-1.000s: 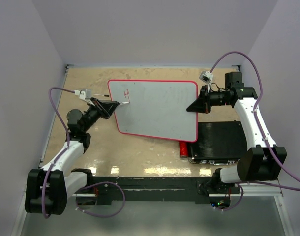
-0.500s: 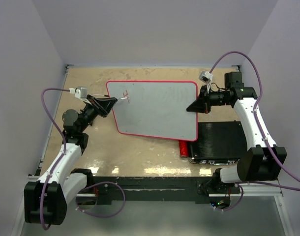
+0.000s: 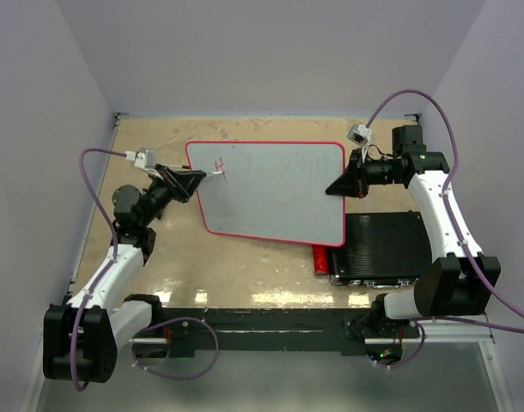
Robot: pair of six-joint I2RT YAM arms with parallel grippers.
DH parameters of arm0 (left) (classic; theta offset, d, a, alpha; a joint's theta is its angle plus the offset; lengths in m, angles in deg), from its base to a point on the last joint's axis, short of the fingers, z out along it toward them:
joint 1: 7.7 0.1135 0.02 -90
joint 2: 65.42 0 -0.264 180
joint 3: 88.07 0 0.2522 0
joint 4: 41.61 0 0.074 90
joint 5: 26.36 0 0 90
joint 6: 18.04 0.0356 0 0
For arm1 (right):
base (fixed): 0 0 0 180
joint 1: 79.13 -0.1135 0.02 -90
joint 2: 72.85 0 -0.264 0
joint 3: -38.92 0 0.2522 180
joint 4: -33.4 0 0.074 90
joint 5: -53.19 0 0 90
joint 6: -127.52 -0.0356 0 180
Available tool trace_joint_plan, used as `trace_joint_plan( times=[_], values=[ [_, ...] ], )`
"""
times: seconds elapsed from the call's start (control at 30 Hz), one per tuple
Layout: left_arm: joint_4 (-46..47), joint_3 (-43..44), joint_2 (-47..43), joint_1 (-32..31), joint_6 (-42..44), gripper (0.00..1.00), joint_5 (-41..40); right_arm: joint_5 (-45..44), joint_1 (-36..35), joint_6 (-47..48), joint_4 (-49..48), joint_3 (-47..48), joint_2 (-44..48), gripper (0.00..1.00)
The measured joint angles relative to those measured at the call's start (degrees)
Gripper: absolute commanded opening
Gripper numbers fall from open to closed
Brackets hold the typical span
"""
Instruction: Write a sentence on the whiteboard
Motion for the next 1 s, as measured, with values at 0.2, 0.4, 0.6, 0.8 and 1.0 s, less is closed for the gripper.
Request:
trace_joint_plan(
  times=[0.2, 0.4, 0.6, 0.8, 1.0],
  values=[
    [0.24, 0.79, 1.33, 0.0, -0.04, 0.0, 0.22, -0.02, 0.02, -0.57, 0.13, 0.0, 0.0, 0.0],
    [1.22, 2.6, 3.32, -0.22, -0.26, 0.0, 0.87, -0.02, 0.02, -1.14, 0.31, 0.0, 0.0, 0.0],
    [2.47, 3.13, 4.07, -0.76, -0.26, 0.0, 1.14, -0.04, 0.02, -1.25, 0.33, 0.0, 0.0, 0.0],
    [2.54, 3.1, 4.07, -0.96, -0.26, 0.0, 1.77, -0.02, 0.02, -1.2, 0.33, 0.0, 0.0, 0.0],
    [2.03, 1.88, 3.87, -1.01, -0.24, 0.0, 2.58, -0.02, 0.02, -1.16, 0.31, 0.0, 0.0, 0.0]
  ],
)
